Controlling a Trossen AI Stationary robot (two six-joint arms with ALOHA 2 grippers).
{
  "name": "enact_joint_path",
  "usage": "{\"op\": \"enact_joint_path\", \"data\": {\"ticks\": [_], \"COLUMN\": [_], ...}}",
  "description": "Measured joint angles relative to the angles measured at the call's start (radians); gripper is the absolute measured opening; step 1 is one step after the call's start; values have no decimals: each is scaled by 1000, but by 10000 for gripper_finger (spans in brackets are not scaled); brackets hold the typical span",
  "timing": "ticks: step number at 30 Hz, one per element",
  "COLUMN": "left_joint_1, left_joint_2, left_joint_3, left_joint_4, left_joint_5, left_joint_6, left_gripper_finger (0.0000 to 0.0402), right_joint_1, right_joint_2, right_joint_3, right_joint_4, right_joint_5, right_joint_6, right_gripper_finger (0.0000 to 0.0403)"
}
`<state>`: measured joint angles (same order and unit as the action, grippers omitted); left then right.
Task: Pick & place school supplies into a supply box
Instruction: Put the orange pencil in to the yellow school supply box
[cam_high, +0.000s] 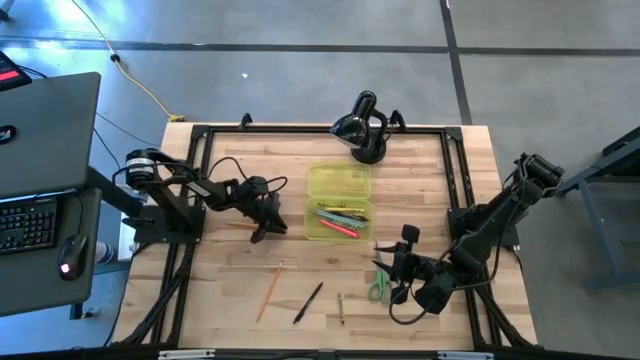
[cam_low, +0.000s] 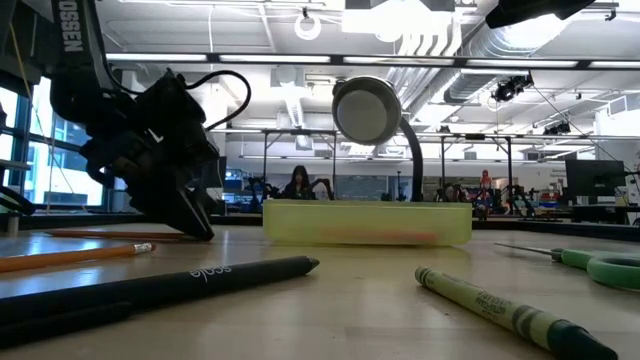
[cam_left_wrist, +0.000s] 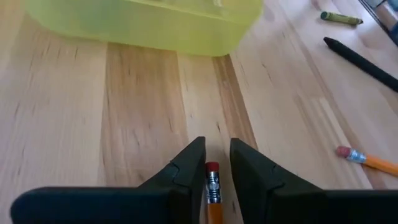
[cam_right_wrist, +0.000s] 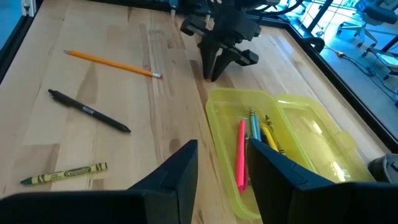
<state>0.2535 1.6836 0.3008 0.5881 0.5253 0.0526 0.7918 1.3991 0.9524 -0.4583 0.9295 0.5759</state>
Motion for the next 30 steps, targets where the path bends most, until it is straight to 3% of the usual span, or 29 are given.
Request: {"op": "enact_joint_path", "data": {"ticks": [5,9,13,19,24,30], "left_joint_1": [-48,-92,-92,-92,-91,-91], "left_joint_2": [-5,-6,-3,5,10,10], "left_joint_3": [0,0,-3,-8,-9,-7], "left_joint_4": [-19,6,34,115,214,257], "left_joint_5": [-91,-161,-164,-165,-151,-142], "left_joint_6": [89,142,134,134,135,134], "left_gripper_finger": [104,55,13,30,10,22], "right_joint_1": [0,0,0,0,0,0], "right_joint_2": [0,0,0,0,0,0], "right_joint_3": [0,0,0,0,0,0], "right_joint_4": [11,11,12,13,14,14], "right_joint_5": [-2,0,4,4,3,3], "right_joint_6": [0,-2,-8,-8,-8,-8], "right_gripper_finger": [117,117,117,117,117,117]}}
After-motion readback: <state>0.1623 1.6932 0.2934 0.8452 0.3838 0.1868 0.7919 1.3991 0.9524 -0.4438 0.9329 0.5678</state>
